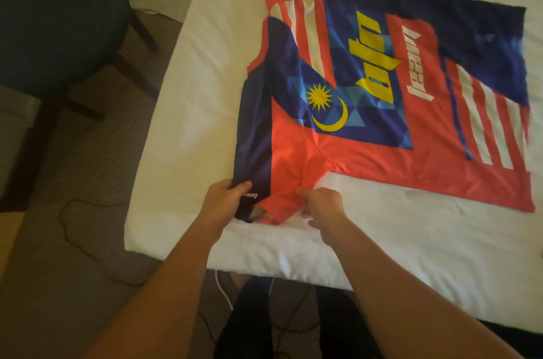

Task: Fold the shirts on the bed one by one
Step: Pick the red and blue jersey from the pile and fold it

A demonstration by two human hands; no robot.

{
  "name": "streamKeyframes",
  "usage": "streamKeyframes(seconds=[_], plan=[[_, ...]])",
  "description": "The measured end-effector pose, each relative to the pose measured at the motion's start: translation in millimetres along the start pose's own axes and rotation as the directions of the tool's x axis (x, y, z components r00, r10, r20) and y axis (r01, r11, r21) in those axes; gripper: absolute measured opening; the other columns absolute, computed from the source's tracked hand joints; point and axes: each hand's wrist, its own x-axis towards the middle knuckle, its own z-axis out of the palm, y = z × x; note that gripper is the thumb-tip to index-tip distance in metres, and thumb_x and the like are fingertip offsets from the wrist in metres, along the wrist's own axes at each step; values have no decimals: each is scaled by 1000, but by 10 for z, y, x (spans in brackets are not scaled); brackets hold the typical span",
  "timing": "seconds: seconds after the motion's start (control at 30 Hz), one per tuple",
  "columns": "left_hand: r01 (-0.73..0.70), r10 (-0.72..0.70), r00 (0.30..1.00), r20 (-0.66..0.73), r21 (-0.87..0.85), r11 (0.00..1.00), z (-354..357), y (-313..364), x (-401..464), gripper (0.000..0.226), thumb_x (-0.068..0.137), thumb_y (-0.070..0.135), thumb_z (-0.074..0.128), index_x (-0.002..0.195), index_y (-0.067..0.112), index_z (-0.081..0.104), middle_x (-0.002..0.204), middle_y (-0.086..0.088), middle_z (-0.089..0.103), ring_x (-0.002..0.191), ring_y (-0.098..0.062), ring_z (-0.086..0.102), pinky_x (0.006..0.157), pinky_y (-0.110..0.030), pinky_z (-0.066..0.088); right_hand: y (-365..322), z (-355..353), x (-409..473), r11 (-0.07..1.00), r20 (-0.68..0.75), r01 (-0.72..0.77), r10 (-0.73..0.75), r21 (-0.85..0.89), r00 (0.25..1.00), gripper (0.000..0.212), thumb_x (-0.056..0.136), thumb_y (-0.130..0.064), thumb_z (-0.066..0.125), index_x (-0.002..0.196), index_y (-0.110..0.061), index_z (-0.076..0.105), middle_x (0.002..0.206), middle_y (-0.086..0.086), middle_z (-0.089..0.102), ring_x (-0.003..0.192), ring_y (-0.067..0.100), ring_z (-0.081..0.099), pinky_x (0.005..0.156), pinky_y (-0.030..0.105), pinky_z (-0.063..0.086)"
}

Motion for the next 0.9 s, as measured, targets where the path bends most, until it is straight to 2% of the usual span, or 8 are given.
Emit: streamKeyframes(seconds=[0.13,0.2,0.27,0.37,0.47,0.57,0.7,0.9], plan=[[67,-52,996,74,-231,971,-126,-47,-114,16,97,19,66,100,5,73,98,-11,78,91,-26,74,77,-34,58,27,-28,-38,970,42,-63,55,233,998,10,82,3,51,85,-5,56,84,14,58,79,30,59,71,40,56],[47,-40,998,50,-141,989,-168,-110,-158,19,98,20,67,85,7,67,80,-6,74,74,-18,72,61,-25,55,102,-42,-60,945,96,-117,91,304,991,8,83,-1,53,89,-5,56,85,13,57,79,30,58,69,40,54],[-1,0,1000,16,34,999,-194,-212,-179,27,98,21,66,76,7,60,67,-2,64,58,-12,61,48,-19,45,189,-28,-93,960,148,-144,111,240,983,14,86,-11,63,100,-6,62,95,11,66,87,29,64,70,40,56],[-29,22,999,50,144,989,-258,-345,-121,27,96,21,70,76,8,57,65,-4,57,57,-16,51,50,-26,39,243,11,-92,994,163,-85,73,67,984,19,86,-5,66,104,-11,63,108,14,69,99,32,67,76,46,61],[-39,19,995,99,197,980,-336,-406,-91,18,88,16,77,78,12,62,67,0,66,58,-15,59,53,-27,45,270,-1,-91,983,150,20,8,-184,989,17,86,-1,55,99,-9,61,107,20,67,98,35,66,91,56,56],[-54,17,987,159,231,971,-390,-437,-132,21,69,22,79,84,11,68,65,2,71,61,-18,65,59,-31,49,269,-50,-131,936,172,95,-37,-339,984,16,91,0,51,96,-14,57,112,20,66,92,33,67,70,36,61],[-45,15,996,92,337,940,-447,-498,-184,10,88,13,75,85,11,66,57,3,66,53,-21,62,53,-27,46,255,-132,-141,903,215,119,-30,-414,976,20,87,4,55,105,-3,62,93,18,71,70,27,70,61,36,60],[-14,-123,979,164,652,758,-472,-284,-119,33,88,21,76,62,17,56,56,0,62,54,-18,60,58,-27,47,57,-222,-42,707,244,168,6,-687,970,20,88,-20,57,88,-4,68,68,10,74,56,23,71,55,32,59]])
